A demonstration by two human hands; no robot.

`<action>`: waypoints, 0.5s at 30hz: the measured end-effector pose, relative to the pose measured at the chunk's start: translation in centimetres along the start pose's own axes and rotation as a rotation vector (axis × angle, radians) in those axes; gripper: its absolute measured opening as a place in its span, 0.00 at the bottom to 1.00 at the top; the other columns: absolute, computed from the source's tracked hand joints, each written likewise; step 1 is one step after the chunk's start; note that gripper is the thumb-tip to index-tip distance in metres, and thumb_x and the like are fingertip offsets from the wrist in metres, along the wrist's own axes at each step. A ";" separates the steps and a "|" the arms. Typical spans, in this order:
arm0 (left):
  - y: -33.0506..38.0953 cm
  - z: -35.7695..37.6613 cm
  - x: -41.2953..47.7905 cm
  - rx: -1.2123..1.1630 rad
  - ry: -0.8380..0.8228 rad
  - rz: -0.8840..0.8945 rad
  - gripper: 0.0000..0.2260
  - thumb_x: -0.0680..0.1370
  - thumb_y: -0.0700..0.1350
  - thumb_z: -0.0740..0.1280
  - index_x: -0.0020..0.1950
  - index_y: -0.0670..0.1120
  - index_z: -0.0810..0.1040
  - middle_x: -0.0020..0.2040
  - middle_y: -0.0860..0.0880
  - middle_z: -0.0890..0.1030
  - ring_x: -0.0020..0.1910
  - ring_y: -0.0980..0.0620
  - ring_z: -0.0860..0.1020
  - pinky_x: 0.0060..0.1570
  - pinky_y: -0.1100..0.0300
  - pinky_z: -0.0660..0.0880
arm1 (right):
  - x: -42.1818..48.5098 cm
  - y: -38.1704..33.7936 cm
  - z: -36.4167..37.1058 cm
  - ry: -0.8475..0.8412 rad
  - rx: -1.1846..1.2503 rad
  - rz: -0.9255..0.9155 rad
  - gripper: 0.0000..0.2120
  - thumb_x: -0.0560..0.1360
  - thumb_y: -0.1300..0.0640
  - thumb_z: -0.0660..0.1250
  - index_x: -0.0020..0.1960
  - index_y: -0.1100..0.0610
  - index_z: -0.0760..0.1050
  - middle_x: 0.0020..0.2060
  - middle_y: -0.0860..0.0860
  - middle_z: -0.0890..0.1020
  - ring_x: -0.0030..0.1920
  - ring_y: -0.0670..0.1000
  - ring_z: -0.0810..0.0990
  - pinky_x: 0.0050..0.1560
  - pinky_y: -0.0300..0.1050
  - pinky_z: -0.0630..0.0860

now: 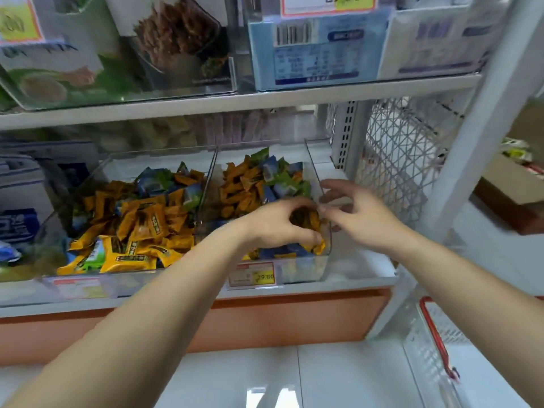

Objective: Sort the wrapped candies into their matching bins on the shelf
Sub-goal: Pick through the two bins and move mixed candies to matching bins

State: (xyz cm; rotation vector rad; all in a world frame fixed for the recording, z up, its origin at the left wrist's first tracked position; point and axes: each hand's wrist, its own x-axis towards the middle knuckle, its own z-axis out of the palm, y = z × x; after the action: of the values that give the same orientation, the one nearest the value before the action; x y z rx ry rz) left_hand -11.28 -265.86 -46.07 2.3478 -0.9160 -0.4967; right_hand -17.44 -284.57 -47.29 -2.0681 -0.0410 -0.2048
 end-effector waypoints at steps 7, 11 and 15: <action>0.8 1.5 0.0 0.127 0.021 0.057 0.37 0.64 0.64 0.79 0.68 0.52 0.71 0.65 0.54 0.76 0.63 0.53 0.75 0.62 0.55 0.74 | -0.1 -0.1 -0.5 -0.003 0.032 0.029 0.22 0.77 0.58 0.70 0.69 0.53 0.71 0.51 0.47 0.79 0.44 0.51 0.84 0.45 0.51 0.83; 0.3 1.7 -1.0 0.048 0.063 0.129 0.25 0.66 0.61 0.79 0.58 0.54 0.78 0.57 0.57 0.80 0.57 0.55 0.77 0.58 0.51 0.75 | 0.1 -0.2 -0.1 0.014 -0.012 -0.001 0.22 0.77 0.57 0.69 0.70 0.54 0.70 0.51 0.46 0.79 0.44 0.53 0.84 0.44 0.51 0.83; -0.1 1.1 -1.7 -0.036 0.026 0.167 0.20 0.70 0.56 0.78 0.58 0.55 0.78 0.57 0.58 0.79 0.58 0.57 0.76 0.61 0.53 0.73 | 0.2 -0.2 0.3 0.016 -0.095 -0.031 0.22 0.77 0.52 0.68 0.70 0.51 0.70 0.52 0.46 0.79 0.47 0.53 0.83 0.52 0.57 0.81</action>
State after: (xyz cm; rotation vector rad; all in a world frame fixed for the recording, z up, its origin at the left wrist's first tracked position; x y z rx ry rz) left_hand -12.98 -264.99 -46.78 2.2173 -1.0710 -0.4110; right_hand -17.22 -284.20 -47.27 -2.1613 -0.0547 -0.2461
